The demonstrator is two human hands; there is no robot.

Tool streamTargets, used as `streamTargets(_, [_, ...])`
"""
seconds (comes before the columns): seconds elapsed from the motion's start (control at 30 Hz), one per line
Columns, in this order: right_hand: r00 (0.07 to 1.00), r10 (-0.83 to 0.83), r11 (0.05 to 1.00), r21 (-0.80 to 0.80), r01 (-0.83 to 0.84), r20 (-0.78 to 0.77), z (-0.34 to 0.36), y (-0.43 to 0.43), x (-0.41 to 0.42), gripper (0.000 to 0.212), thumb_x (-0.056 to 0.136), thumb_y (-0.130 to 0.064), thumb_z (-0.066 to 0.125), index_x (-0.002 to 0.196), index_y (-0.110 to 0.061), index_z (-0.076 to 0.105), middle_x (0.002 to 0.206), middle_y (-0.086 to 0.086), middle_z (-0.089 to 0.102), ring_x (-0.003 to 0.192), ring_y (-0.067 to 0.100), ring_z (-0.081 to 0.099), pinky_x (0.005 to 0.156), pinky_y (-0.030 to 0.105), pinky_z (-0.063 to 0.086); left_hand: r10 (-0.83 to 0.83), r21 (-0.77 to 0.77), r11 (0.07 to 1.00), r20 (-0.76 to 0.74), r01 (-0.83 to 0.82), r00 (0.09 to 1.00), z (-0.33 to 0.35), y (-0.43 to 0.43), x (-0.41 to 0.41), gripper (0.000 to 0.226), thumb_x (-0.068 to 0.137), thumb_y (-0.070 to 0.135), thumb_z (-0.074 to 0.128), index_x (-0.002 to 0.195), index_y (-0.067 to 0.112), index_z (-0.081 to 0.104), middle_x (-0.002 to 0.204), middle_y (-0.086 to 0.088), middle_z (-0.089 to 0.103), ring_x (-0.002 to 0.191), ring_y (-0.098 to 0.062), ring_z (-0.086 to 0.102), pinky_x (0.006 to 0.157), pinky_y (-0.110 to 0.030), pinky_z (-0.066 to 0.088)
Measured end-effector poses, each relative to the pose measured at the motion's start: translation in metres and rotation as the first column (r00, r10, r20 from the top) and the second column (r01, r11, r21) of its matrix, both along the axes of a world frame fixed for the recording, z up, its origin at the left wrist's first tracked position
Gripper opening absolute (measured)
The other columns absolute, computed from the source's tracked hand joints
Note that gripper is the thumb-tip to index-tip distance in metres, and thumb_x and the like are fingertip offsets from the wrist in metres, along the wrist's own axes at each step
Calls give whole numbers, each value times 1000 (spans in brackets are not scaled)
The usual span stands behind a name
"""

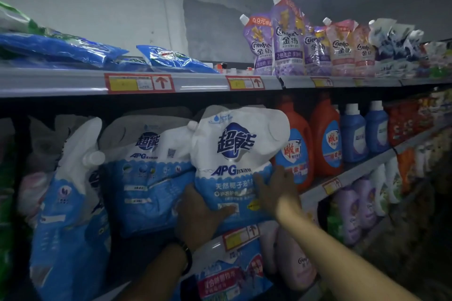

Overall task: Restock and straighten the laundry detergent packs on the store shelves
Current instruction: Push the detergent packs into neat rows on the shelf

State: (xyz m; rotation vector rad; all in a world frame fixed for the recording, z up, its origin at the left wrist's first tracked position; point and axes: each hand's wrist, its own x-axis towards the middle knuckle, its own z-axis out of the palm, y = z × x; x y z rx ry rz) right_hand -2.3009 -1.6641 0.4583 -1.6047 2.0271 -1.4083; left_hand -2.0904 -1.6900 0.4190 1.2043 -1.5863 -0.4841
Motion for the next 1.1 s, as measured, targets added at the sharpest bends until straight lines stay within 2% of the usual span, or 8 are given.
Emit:
streamTargets(0.13, [976, 216, 975, -62, -214, 22, -37, 4, 23, 92, 91, -68, 61, 164, -26, 25, 173, 10, 14, 161, 34, 15, 127, 50, 30, 126, -18, 992, 50, -125, 991, 3, 6, -24, 103, 44, 75, 90, 121, 23, 44, 115, 4, 57, 104, -18, 63, 79, -42, 61])
streamTargets(0.2, [963, 268, 961, -68, -268, -9, -42, -8, 17, 95, 96, -60, 64, 169, -28, 11, 176, 9, -4, 164, 32, -3, 132, 52, 18, 197, -50, 980, 142, -192, 970, 6, 6, -36, 105, 47, 80, 85, 121, 20, 41, 121, -3, 54, 111, -26, 60, 85, -48, 59])
streamTargets(0.33, [945, 326, 945, -19, -326, 10, -42, -41, -16, 105, 80, -78, 60, 166, -37, 18, 172, 5, 21, 161, 31, 17, 126, 56, 33, 330, -34, 941, 324, -338, 887, 12, -1, -63, 108, 59, 80, 83, 126, 17, 26, 134, -12, 47, 123, -34, 52, 94, -48, 54])
streamTargets(0.47, [918, 397, 918, -24, -396, 12, -55, -65, -51, 75, 89, -66, 71, 154, -45, 40, 151, -4, 53, 137, 17, 57, 111, 49, 53, 357, -48, 929, 382, -368, 852, 8, -2, -90, 100, 66, 74, 82, 127, 18, 25, 133, -11, 39, 124, -34, 44, 89, -47, 55])
streamTargets(0.73, [921, 390, 921, 8, -391, 16, -85, -106, -70, 92, 80, -79, 71, 158, -47, 32, 161, -3, 46, 142, 23, 55, 108, 51, 56, 177, 85, 969, 412, -231, 894, 15, -3, -81, 93, 76, 61, 83, 129, 23, 18, 140, -12, 30, 129, -36, 37, 101, -49, 48])
streamTargets(0.83, [957, 284, 957, 51, -287, 59, -58, -63, -44, 85, 88, -60, 73, 160, -39, 32, 151, -2, 57, 134, 23, 61, 109, 48, 55, -37, 228, 972, 400, -61, 916, 20, 7, -53, 97, 83, 49, 81, 145, 24, 10, 150, -13, 31, 137, -37, 40, 111, -46, 42])
streamTargets(0.97, [993, 103, 990, 94, -108, 62, -50, -16, -15, 62, 94, -43, 72, 145, -21, 45, 136, 6, 65, 122, 29, 66, 103, 52, 57, -239, 259, 958, 480, 124, 844, 14, 38, 5, 85, 78, 62, 76, 143, 26, 36, 143, 1, 57, 127, -21, 59, 110, -41, 51])
streamTargets(1.1, [998, -53, 996, 75, 51, 30, -52, 24, 11, 59, 93, -42, 76, 134, -14, 44, 134, 14, 58, 120, 35, 61, 96, 46, 55, -125, 161, 987, 696, 16, 707, 5, 57, 40, 45, 97, 40, 68, 137, 19, 61, 135, -2, 62, 122, -21, 62, 103, -37, 52])
